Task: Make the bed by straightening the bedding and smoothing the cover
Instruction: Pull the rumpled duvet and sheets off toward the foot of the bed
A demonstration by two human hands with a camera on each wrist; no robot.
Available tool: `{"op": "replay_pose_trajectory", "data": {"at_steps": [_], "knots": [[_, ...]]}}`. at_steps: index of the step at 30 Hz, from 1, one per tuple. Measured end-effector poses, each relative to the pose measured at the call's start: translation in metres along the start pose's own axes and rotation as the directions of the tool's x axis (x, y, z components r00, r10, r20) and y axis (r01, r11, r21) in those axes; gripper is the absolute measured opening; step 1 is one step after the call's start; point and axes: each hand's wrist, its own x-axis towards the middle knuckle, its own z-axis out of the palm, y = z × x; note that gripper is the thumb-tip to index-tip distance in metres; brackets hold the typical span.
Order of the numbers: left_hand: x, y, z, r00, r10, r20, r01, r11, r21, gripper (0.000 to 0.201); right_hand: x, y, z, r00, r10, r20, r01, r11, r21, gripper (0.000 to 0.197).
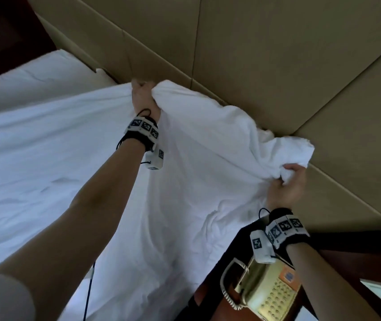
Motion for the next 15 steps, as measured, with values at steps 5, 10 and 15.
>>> {"op": "replay_pose_trajectory", "data": {"at_steps": [5, 10, 15], "knots": [[0.003, -0.013, 0.077, 0.993, 0.017, 0.116, -0.022, 0.999, 0.039, 0.009, 0.002, 0.036, -0.02, 0.996, 0.018, 0.089, -0.002, 0.985, -0.173, 0.039], [-0.022, -0.069, 0.123, 0.927, -0.035, 0.374, -0.135, 0.898, 0.418, 0.033, -0.012, 0.078, -0.022, 0.971, 0.197, 0.134, -0.125, 0.901, -0.415, 0.038], [-0.073, -0.124, 0.139, 0.733, -0.145, 0.665, -0.335, 0.774, 0.538, 0.085, -0.027, 0.123, 0.0, 0.881, 0.366, 0.3, -0.111, 0.776, -0.621, 0.062]]}}
